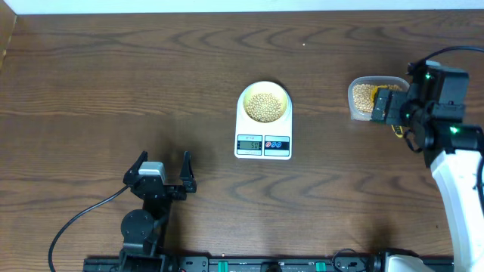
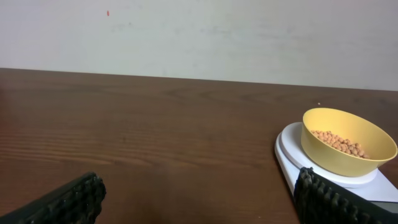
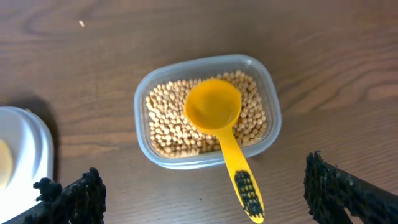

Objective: Scoop item into bowl and weigh 50g on scale

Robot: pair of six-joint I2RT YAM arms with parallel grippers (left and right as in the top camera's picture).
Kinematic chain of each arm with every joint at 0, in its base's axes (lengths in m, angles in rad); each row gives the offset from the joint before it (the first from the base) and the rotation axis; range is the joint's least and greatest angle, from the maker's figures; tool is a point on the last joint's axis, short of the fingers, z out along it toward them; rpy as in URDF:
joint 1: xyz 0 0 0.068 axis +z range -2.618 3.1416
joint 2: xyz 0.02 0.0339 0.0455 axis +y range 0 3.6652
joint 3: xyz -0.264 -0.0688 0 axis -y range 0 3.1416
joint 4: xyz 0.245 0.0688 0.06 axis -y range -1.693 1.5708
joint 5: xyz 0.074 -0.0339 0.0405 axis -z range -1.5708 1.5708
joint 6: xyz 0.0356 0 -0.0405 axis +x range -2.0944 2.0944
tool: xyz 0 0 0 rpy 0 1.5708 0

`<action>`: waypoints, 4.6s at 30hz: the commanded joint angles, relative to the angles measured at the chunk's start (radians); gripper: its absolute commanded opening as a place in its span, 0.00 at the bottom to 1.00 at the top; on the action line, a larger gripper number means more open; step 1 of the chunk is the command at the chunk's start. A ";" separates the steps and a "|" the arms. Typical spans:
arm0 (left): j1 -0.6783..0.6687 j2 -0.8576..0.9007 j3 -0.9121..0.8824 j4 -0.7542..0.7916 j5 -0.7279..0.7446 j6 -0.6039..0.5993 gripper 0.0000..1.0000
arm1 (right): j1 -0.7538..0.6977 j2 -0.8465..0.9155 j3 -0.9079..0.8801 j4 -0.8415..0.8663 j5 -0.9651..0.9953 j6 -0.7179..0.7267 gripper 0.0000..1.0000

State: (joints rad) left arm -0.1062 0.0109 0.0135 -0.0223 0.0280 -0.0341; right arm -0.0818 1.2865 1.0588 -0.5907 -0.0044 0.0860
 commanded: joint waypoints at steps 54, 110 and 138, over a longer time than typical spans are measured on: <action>0.005 -0.007 -0.010 -0.049 -0.010 -0.013 0.99 | 0.188 -1.231 -1.053 0.664 0.127 -0.021 0.99; 0.005 -0.007 -0.010 -0.049 -0.010 -0.013 0.99 | 0.058 -1.282 -1.053 0.527 0.132 -0.125 0.99; 0.005 -0.007 -0.010 -0.049 -0.010 -0.013 0.99 | 0.105 -1.282 -1.053 0.527 0.132 -0.125 0.99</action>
State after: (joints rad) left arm -0.1062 0.0109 0.0193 -0.0296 0.0277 -0.0341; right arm 0.0158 0.0120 0.0067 -0.0593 0.1238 -0.0544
